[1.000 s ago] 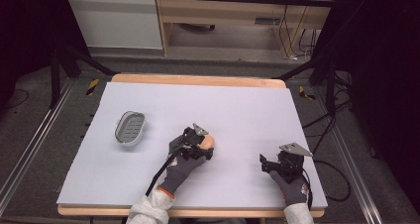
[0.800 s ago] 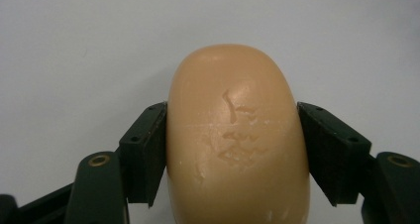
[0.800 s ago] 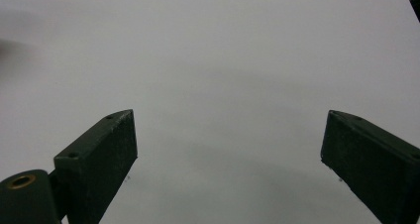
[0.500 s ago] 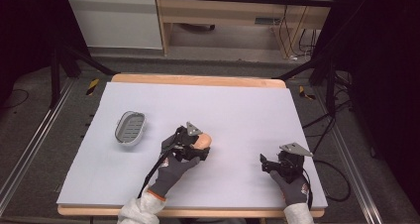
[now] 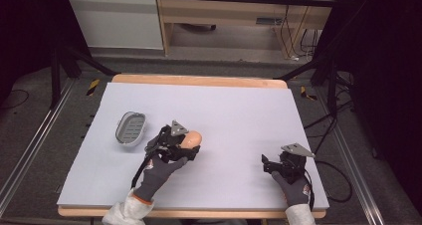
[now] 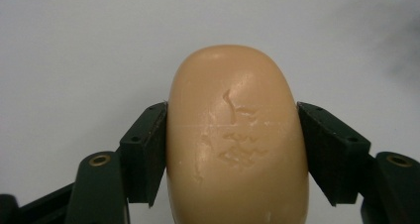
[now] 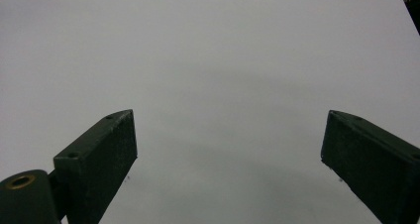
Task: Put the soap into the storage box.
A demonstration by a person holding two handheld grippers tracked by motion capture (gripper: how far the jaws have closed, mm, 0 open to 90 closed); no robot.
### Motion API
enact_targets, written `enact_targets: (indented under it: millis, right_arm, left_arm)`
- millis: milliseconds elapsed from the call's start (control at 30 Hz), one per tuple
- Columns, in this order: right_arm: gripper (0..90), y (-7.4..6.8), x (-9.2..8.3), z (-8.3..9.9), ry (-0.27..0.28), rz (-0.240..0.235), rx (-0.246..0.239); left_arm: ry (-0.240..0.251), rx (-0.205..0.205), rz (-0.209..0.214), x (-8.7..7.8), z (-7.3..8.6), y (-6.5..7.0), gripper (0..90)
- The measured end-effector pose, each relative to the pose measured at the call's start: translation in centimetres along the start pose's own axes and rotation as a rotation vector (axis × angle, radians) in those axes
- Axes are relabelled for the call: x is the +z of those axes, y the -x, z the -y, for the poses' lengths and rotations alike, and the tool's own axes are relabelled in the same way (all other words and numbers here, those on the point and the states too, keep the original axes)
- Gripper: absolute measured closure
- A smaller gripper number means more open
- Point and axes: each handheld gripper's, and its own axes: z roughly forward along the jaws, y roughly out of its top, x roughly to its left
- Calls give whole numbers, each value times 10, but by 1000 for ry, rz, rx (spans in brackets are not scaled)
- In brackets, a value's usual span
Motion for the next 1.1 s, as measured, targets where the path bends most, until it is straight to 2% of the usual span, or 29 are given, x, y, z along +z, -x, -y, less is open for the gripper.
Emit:
enact_targets:
  millis: [467, 867, 1100]
  right_arm:
    - [74, 0, 1, 0, -2, 1, -7]
    - [74, -1, 1, 0, -2, 2, -8]
    - [74, -1, 1, 0, -3, 1, -15]
  left_arm:
    - [16, -50, -40, -27, 21, -30, 315]
    - [39, -89, -75, -43, 28, -52, 316]
    - [43, -112, -109, -52, 32, -68, 317]
